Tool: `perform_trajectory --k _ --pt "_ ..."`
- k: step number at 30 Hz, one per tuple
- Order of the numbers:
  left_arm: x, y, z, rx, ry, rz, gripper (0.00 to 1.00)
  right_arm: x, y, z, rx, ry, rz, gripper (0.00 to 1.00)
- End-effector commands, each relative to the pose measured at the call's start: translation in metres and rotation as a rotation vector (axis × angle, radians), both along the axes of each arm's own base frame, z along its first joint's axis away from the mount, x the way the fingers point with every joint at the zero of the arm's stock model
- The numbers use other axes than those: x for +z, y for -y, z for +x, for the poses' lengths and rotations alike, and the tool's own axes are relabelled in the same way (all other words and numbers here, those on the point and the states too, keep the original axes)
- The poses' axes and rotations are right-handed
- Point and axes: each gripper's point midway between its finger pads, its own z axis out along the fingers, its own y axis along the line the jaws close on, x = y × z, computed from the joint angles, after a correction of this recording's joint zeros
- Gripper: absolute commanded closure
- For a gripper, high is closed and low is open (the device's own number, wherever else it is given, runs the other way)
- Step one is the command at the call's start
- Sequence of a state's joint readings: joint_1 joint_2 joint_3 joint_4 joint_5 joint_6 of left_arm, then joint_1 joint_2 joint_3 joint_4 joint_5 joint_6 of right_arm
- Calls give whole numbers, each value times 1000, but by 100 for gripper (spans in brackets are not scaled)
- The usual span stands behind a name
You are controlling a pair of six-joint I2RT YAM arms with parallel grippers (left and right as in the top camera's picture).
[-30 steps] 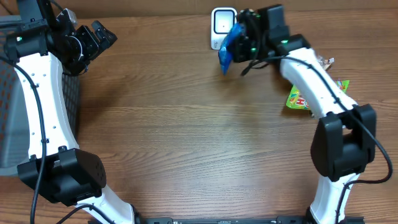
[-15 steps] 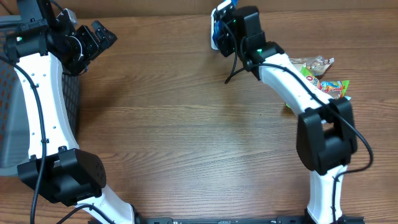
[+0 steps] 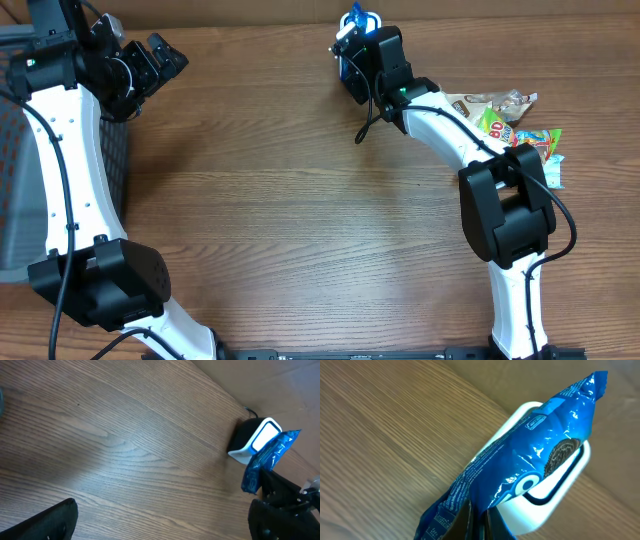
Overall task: Scan the item barcode
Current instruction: 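Hold the Oreo pack barcode in front of the scanner window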
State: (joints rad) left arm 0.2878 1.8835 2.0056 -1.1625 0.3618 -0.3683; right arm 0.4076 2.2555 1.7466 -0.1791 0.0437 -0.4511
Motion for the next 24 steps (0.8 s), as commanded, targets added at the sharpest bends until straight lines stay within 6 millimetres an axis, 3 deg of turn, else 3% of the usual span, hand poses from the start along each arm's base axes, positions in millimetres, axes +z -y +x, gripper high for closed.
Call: perform_trajectory --k 1,4,9,12,20,24 --pt "7 2 3 7 16 3 0 19 20 13 -43 104 -163 96" --pt "7 2 3 7 16 4 0 19 27 14 -38 124 -242 96" --pt "7 2 3 7 16 4 0 18 4 6 22 123 -227 96" --pt "7 2 3 7 16 3 0 18 2 5 26 122 -226 96" --pt "7 2 3 7 16 4 0 14 9 4 2 107 -256 96" --pt "7 2 3 7 16 4 0 19 22 4 -57 114 -310 96"
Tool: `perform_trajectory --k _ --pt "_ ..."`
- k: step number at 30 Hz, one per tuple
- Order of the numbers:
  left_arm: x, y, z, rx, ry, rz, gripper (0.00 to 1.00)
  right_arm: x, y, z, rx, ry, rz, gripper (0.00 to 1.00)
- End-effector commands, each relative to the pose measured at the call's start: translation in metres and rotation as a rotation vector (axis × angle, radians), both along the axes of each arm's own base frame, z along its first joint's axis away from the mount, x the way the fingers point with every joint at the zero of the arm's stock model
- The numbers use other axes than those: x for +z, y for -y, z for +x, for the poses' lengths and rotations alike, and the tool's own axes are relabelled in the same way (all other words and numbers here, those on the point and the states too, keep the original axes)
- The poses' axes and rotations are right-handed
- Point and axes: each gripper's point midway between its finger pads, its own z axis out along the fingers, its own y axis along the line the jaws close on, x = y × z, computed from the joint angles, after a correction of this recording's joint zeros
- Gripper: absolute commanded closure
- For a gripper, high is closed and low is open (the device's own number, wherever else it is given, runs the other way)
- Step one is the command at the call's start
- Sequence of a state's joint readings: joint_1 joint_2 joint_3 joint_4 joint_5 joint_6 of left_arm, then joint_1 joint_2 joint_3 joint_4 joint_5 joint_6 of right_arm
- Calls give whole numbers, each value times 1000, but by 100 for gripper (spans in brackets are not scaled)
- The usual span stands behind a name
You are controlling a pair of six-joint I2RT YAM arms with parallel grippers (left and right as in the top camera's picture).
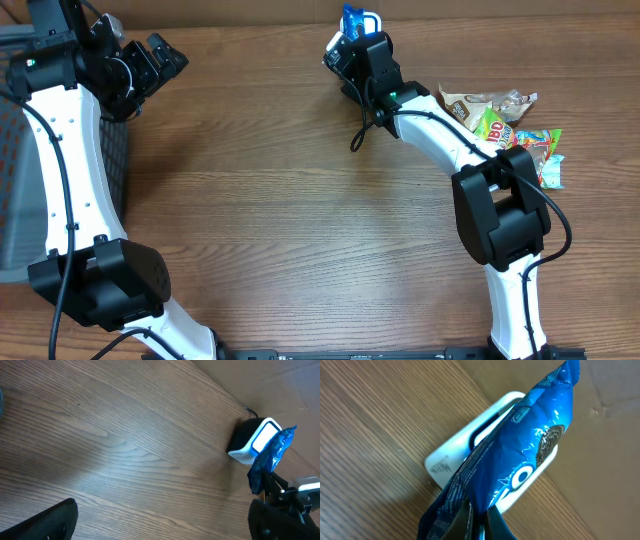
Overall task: Scan the item barcode
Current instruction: 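Hold the Oreo pack barcode in front of the scanner window, then carry the Oreo pack right and release it beside the Haribo bag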
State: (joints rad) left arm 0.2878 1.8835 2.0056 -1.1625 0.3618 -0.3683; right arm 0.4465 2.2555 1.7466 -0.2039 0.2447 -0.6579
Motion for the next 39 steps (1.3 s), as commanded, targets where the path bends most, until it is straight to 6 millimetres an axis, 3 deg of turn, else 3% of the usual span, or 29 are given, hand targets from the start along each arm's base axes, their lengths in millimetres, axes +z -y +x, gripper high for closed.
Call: perform_trajectory --k 1,4,10,14,17,21,23,24,25,26,27,31,32,35,39 --pt "7 2 3 7 16 4 0 21 10 3 -52 40 -33 96" --pt "7 2 3 7 16 4 0 27 6 -7 -37 16 -43 96" --pt "7 2 3 7 16 4 0 59 -7 -29 -3 16 -41 96" --pt "7 2 3 7 16 4 0 102 -16 -66 -13 -25 58 96" --pt "7 2 3 7 16 3 0 144 -22 -115 38 -120 197 96" --pt "7 2 3 7 16 4 0 203 -5 -143 -51 -101 397 96" --pt "7 2 3 7 16 4 0 231 26 -160 -192 -117 548 96" --pt "7 2 3 7 16 4 0 235 39 -165 -249 -132 586 96" --pt "7 2 3 7 16 4 0 236 51 -168 -298 -145 613 96" --pt "7 2 3 7 16 3 0 233 79 -174 -433 -180 673 96" --pt "7 2 3 7 16 4 0 228 94 -177 -506 -202 695 96" --pt "7 2 3 7 16 4 0 195 170 -194 -826 -307 709 96" --pt "7 2 3 7 16 4 0 180 199 -201 -941 -340 702 96" --pt "7 2 3 7 16 4 0 148 241 -205 -1101 -374 703 96" --pt "7 2 3 7 16 3 0 110 266 -201 -1199 -407 714 96"
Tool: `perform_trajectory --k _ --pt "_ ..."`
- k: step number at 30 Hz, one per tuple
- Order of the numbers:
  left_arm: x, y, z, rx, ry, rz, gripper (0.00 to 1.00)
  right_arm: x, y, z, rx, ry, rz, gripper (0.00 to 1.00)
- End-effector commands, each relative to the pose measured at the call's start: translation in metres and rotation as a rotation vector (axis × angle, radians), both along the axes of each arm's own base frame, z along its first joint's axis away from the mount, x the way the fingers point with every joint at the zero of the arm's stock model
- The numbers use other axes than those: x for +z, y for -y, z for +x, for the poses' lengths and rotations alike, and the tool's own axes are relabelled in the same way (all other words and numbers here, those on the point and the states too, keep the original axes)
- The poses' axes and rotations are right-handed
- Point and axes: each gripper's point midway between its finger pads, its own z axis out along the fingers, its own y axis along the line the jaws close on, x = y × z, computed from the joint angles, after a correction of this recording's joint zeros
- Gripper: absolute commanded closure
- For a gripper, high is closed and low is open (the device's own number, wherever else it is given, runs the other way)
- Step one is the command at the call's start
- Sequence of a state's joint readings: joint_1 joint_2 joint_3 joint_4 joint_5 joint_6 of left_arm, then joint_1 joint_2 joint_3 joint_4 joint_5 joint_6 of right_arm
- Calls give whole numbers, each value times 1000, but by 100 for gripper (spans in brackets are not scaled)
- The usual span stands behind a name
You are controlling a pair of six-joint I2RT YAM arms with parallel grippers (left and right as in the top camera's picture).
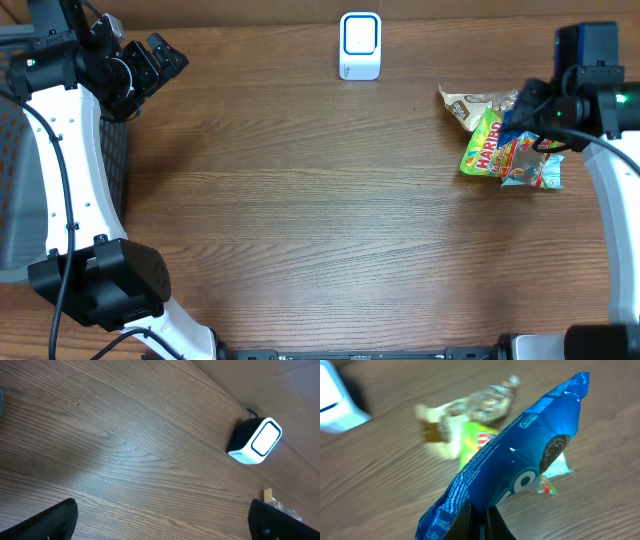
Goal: Scan the item barcode
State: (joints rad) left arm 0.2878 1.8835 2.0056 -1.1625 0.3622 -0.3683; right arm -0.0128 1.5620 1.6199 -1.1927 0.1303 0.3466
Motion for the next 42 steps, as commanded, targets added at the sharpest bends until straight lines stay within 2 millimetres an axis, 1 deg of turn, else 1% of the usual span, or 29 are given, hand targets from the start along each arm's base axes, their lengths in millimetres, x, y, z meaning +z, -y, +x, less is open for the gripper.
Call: perform_trajectory --k 1,2,5,6,7,8,9,10,11,13,15,16,17,18,19,20,21,22,24,27,28,31,32,34,36,39,41,42 --pt "7 2 3 7 16 4 0 -37 13 8 -81 -30 44 96" --pt "7 2 3 7 16 4 0 -51 15 15 -80 -26 41 96" --pt "7 2 3 7 16 4 0 -68 16 24 -73 -25 35 95" --pt "7 2 3 7 16 4 0 -70 17 26 -71 -24 31 90" --pt "7 2 3 7 16 4 0 -70 17 28 -62 -15 26 75" --pt "7 2 3 7 16 4 0 -68 17 30 -57 -6 22 69" --pt "7 2 3 7 16 4 0 -64 18 31 -60 6 20 67" --pt "7 2 3 7 16 4 0 -55 18 33 -59 31 20 62" --pt "7 2 3 7 16 4 0 -38 18 33 -58 68 19 57" --pt "7 2 3 7 16 4 0 -13 12 29 -35 119 36 53" --pt "7 2 3 7 16 4 0 21 -2 20 37 186 82 49" --pt "7 2 3 7 16 4 0 42 -13 14 94 232 115 47" --pt "7 2 3 7 16 4 0 55 -20 8 130 262 134 41" --pt "7 2 3 7 16 4 0 71 -27 -1 162 299 157 37" --pt "7 2 3 7 16 4 0 96 -36 -21 197 356 188 31" --pt "7 2 3 7 16 4 0 107 -41 -34 213 383 201 27" --pt "7 2 3 7 16 4 0 120 -45 -51 226 414 212 15" --pt "7 2 3 7 16 4 0 130 -47 -64 233 439 218 0" --pt "7 2 3 7 16 4 0 147 -50 -93 245 487 216 0" --pt "7 2 3 7 16 4 0 164 -56 -125 269 549 222 0" --pt "7 2 3 7 16 4 0 172 -57 -140 274 586 214 0" --pt "7 2 3 7 16 4 0 175 -58 -167 277 604 211 0" --pt "7 2 3 7 16 4 0 173 -54 -174 275 600 171 0" --pt "7 2 3 7 16 4 0 168 -36 -182 201 586 92 0" --pt "7 2 3 7 16 4 0 157 -15 -184 108 543 5 0" --pt "7 2 3 7 16 4 0 148 -12 -181 98 520 1 0" --pt "7 2 3 7 16 4 0 144 -7 -172 76 543 -11 0" --pt "7 2 3 7 16 4 0 146 -2 -164 61 600 -27 0"
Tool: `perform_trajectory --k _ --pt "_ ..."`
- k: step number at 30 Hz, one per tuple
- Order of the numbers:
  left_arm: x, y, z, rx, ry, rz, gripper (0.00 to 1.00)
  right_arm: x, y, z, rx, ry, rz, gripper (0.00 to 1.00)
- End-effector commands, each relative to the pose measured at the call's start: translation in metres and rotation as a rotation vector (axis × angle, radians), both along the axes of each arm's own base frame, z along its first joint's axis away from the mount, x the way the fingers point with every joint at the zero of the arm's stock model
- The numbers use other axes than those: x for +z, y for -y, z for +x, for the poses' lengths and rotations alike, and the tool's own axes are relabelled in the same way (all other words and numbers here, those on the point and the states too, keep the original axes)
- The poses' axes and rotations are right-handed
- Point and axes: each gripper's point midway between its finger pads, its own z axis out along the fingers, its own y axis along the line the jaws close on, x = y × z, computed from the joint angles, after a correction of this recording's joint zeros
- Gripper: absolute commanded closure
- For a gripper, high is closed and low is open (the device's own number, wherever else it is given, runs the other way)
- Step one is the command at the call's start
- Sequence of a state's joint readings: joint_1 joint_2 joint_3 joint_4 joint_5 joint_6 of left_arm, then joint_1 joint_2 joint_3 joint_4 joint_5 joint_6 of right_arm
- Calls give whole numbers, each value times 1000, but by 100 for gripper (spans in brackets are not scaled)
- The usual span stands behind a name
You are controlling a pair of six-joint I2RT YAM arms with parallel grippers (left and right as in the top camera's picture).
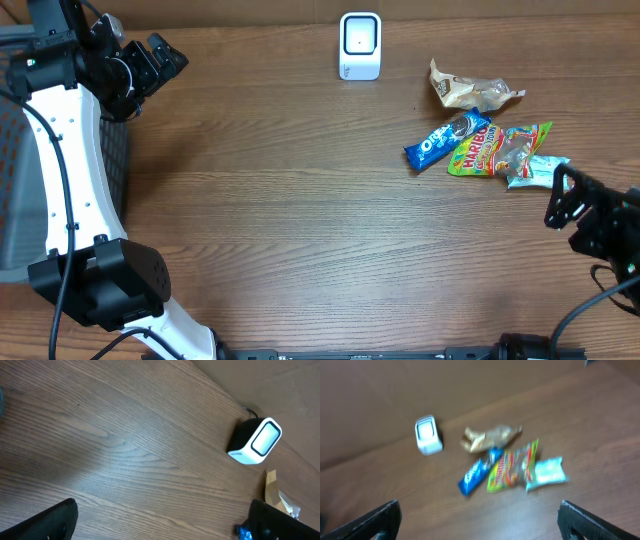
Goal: Scan the item barcode
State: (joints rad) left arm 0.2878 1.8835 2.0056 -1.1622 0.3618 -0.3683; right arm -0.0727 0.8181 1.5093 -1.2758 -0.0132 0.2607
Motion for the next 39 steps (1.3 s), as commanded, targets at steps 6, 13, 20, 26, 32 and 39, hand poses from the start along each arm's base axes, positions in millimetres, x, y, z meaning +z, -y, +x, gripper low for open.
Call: perform_trajectory --k 6,13,20,26,32,39 --pt "7 2 3 7 16 4 0 -52 21 32 -74 348 -80 0" --pt "7 2 3 7 16 4 0 -139 20 41 -69 462 -77 0" --pt "7 2 3 7 16 4 0 -195 21 42 -74 460 -81 0" --pt "7 2 3 7 16 4 0 -219 20 42 -70 458 -79 0" --pt "7 2 3 7 15 3 0 -214 20 43 -71 505 -83 0" --pt "7 2 3 7 16 4 0 -214 20 43 -71 504 -83 0"
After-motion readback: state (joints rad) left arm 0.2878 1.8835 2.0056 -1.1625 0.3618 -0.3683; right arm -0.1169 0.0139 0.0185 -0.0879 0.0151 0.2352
